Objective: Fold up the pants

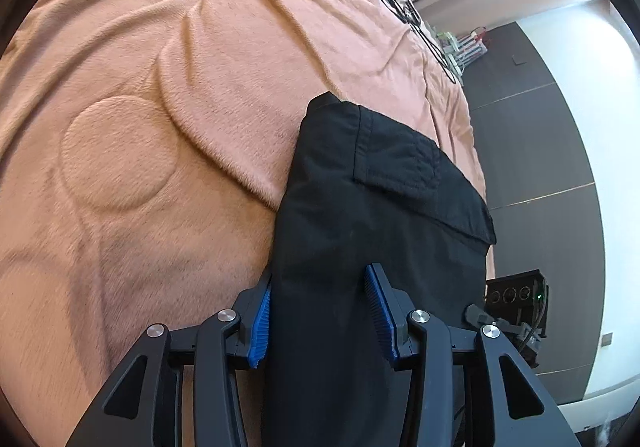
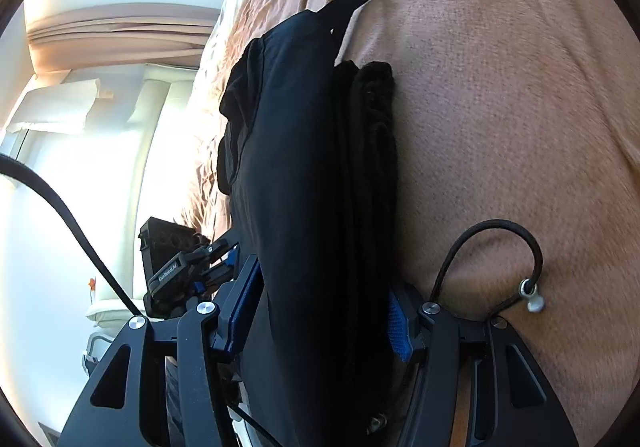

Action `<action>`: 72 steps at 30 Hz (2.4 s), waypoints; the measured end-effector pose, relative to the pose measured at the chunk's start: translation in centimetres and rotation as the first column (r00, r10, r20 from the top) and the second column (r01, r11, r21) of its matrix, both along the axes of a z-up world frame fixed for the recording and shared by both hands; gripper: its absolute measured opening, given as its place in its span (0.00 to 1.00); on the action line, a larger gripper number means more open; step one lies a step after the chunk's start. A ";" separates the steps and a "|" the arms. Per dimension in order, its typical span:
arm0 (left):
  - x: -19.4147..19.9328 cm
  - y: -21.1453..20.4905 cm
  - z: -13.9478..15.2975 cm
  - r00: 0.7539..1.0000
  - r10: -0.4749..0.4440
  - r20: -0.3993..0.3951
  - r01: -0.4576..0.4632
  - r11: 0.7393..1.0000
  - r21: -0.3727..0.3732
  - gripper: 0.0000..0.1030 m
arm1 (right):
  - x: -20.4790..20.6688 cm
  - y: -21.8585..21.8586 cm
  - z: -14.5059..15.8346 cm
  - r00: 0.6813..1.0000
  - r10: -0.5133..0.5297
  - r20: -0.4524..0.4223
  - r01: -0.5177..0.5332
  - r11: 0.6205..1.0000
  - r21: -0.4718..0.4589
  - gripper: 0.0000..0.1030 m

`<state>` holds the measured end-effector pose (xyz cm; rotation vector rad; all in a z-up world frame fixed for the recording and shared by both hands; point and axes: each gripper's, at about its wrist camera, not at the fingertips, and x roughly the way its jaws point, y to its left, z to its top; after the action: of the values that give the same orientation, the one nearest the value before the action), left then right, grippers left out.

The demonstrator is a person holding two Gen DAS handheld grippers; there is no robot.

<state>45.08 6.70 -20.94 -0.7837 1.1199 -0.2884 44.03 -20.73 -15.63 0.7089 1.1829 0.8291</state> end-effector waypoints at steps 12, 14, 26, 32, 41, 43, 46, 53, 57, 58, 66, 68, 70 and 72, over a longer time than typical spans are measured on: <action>-1.1 -0.3 2.6 0.997 -0.010 0.074 0.011 1.000 -0.012 0.13 | -2.4 0.4 1.9 0.994 0.005 0.105 -0.003 1.000 -0.018 0.21; -1.4 -0.4 3.2 0.996 -0.010 0.087 0.012 1.000 -0.020 0.13 | -2.9 0.5 2.3 0.993 0.003 0.121 -0.001 1.000 -0.014 0.21; -2.9 -2.1 6.7 0.985 -0.017 0.171 0.026 0.998 -0.050 0.12 | -5.3 -0.6 4.0 0.976 -0.023 0.217 0.020 1.000 0.016 0.20; -2.3 -4.8 8.3 0.978 -0.036 0.207 0.049 0.997 -0.059 0.12 | -6.2 -2.4 4.8 0.964 -0.047 0.260 0.047 0.999 0.007 0.20; 0.6 -11.7 10.9 0.961 -0.113 0.253 0.130 0.990 -0.050 0.12 | -7.6 -7.4 6.9 0.940 -0.098 0.328 0.112 0.994 -0.022 0.20; 1.2 -13.3 11.2 0.956 -0.130 0.262 0.148 0.988 -0.051 0.12 | -7.8 -8.8 7.4 0.932 -0.107 0.347 0.126 0.992 -0.030 0.20; 2.3 -16.2 11.8 0.949 -0.156 0.274 0.177 0.983 -0.052 0.12 | -8.2 -10.9 8.4 0.919 -0.117 0.377 0.143 0.989 -0.042 0.20; 5.5 -23.0 13.0 0.929 -0.212 0.303 0.235 0.971 -0.041 0.12 | -8.8 -14.6 10.2 0.899 -0.130 0.419 0.170 0.984 -0.059 0.20; 7.1 -26.5 12.8 0.923 -0.233 0.307 0.259 0.965 -0.045 0.12 | -9.6 -16.9 11.1 0.885 -0.139 0.445 0.189 0.980 -0.070 0.20; 7.6 -27.7 12.8 0.919 -0.246 0.308 0.270 0.962 -0.036 0.12 | -9.6 -17.6 11.2 0.881 -0.142 0.452 0.196 0.978 -0.075 0.20; 10.6 -34.7 12.7 0.905 -0.293 0.309 0.317 0.948 -0.028 0.12 | -9.6 -21.1 12.8 0.874 -0.130 0.469 0.199 0.975 -0.100 0.20; 10.9 -36.4 12.7 0.901 -0.304 0.310 0.327 0.945 -0.025 0.12 | -9.6 -22.2 13.1 0.869 -0.133 0.477 0.204 0.974 -0.100 0.20; 11.7 -37.8 12.5 0.899 -0.310 0.310 0.335 0.942 -0.028 0.12 | -9.6 -23.1 13.2 0.866 -0.136 0.480 0.208 0.973 -0.098 0.20; 12.3 -39.1 12.5 0.896 -0.313 0.314 0.341 0.940 -0.034 0.12 | -9.8 -23.9 13.4 0.865 -0.143 0.480 0.218 0.970 -0.105 0.20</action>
<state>57.39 -32.43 -8.43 -0.5986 0.9453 -0.7247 34.23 -44.63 -2.21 0.4441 0.7177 0.6891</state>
